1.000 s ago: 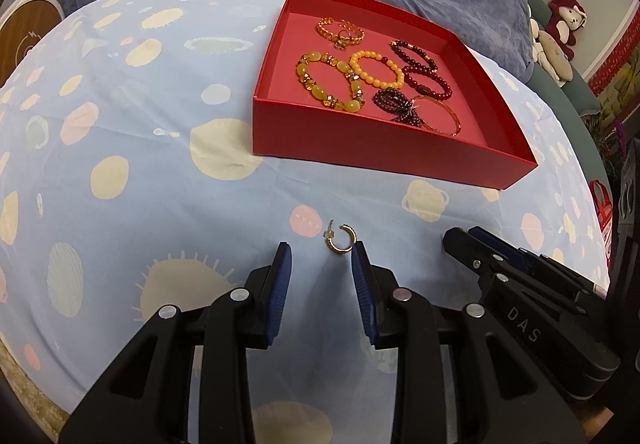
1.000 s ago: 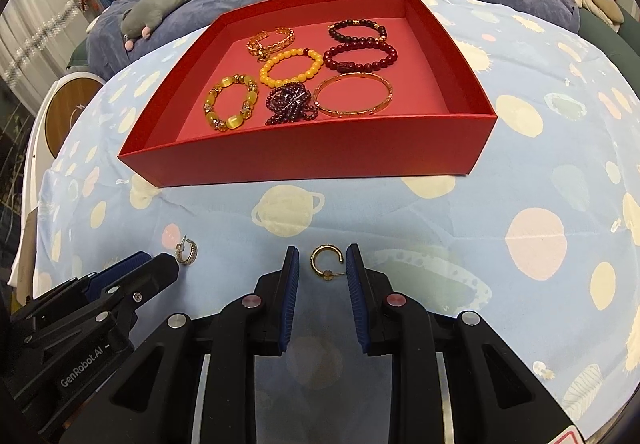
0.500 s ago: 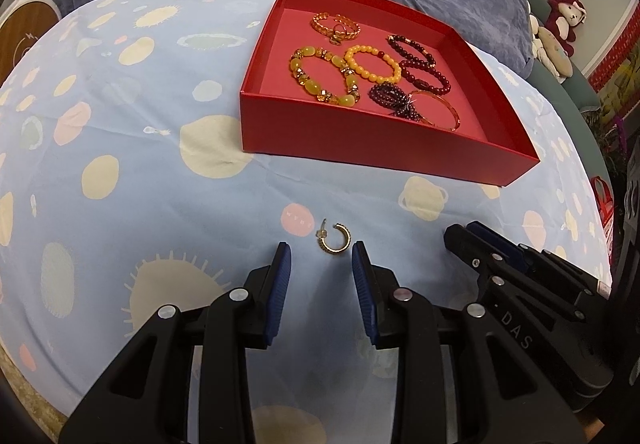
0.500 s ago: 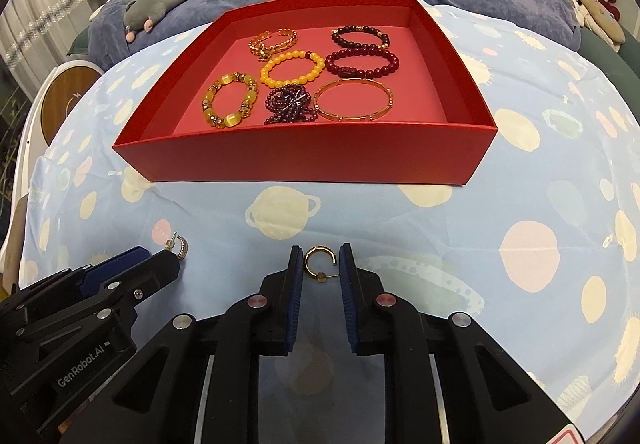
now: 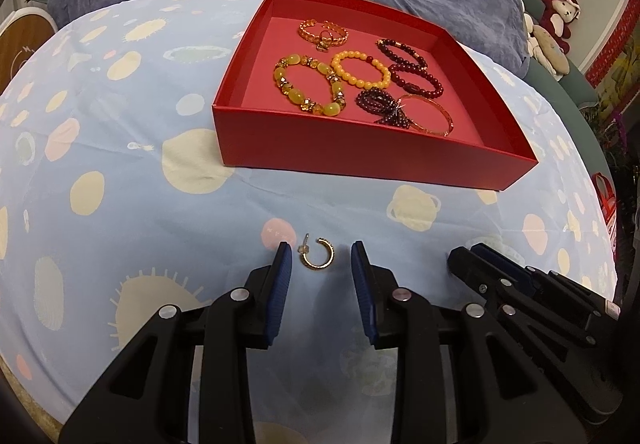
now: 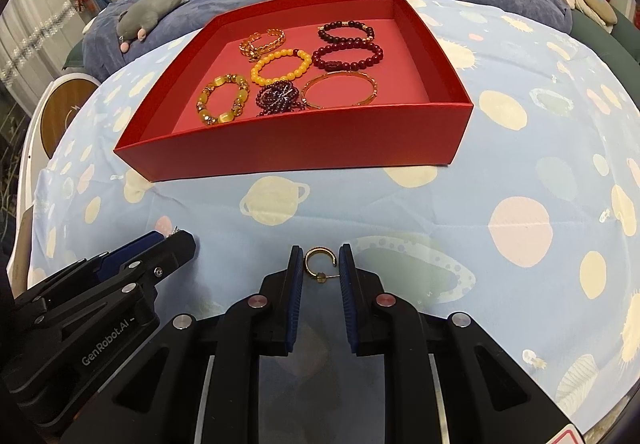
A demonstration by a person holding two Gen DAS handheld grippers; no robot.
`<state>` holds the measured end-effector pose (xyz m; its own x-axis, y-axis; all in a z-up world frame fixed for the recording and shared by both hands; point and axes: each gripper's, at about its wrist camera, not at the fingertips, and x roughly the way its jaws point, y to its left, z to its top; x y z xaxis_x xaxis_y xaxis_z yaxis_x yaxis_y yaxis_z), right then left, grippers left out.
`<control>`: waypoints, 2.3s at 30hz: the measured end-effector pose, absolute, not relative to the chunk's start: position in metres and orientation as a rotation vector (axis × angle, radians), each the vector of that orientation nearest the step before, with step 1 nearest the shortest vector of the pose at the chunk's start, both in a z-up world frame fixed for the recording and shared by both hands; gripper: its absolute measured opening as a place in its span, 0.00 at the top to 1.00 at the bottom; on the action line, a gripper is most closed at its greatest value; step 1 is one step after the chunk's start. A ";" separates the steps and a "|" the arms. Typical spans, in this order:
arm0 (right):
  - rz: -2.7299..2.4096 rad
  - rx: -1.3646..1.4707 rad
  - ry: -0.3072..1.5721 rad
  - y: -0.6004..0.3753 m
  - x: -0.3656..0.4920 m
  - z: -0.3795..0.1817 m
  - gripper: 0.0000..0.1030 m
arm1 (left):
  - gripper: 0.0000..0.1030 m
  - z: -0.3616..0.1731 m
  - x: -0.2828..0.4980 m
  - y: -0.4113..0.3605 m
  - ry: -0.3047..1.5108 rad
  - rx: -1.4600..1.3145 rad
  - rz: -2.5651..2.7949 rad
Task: Organize jewelry
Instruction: 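Grasp the gold hoop earring with the right gripper, then carry the hoop earring into the red box and open the right gripper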
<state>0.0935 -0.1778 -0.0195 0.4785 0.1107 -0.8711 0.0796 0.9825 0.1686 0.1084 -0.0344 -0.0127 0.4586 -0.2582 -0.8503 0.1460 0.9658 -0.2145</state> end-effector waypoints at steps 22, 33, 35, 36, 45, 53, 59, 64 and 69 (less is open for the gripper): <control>0.026 0.234 1.044 -0.184 0.087 -0.005 0.83 | 0.84 -0.004 0.105 -0.035 1.056 -0.120 -0.263; 0.044 0.258 0.966 -0.188 0.085 0.034 0.83 | 0.84 0.036 0.105 -0.042 1.000 -0.116 -0.293; 0.048 0.257 0.946 -0.188 0.086 0.043 0.83 | 0.84 0.046 0.107 -0.044 0.985 -0.114 -0.302; 0.051 0.254 0.937 -0.188 0.087 0.048 0.83 | 0.84 0.050 0.108 -0.045 0.977 -0.108 -0.303; 0.066 0.240 0.857 -0.198 0.115 0.083 0.83 | 0.84 0.086 0.138 -0.054 0.912 -0.098 -0.319; 0.061 0.233 0.859 -0.209 0.170 0.081 0.83 | 0.84 0.086 0.193 -0.066 0.889 -0.058 -0.305; 0.051 0.195 0.887 -0.209 0.207 0.062 0.83 | 0.84 0.068 0.238 -0.070 0.914 -0.047 -0.273; 0.057 0.176 0.925 -0.205 0.228 0.040 0.83 | 0.84 0.049 0.263 -0.070 0.933 -0.036 -0.254; 0.074 0.165 0.951 -0.196 0.242 0.023 0.83 | 0.84 0.034 0.280 -0.066 0.957 -0.046 -0.237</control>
<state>0.2424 -0.1956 0.0229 0.5792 0.1356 -0.8038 0.0091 0.9849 0.1727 0.2802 -0.0661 0.0341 0.5525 -0.2208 -0.8037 0.1801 0.9731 -0.1435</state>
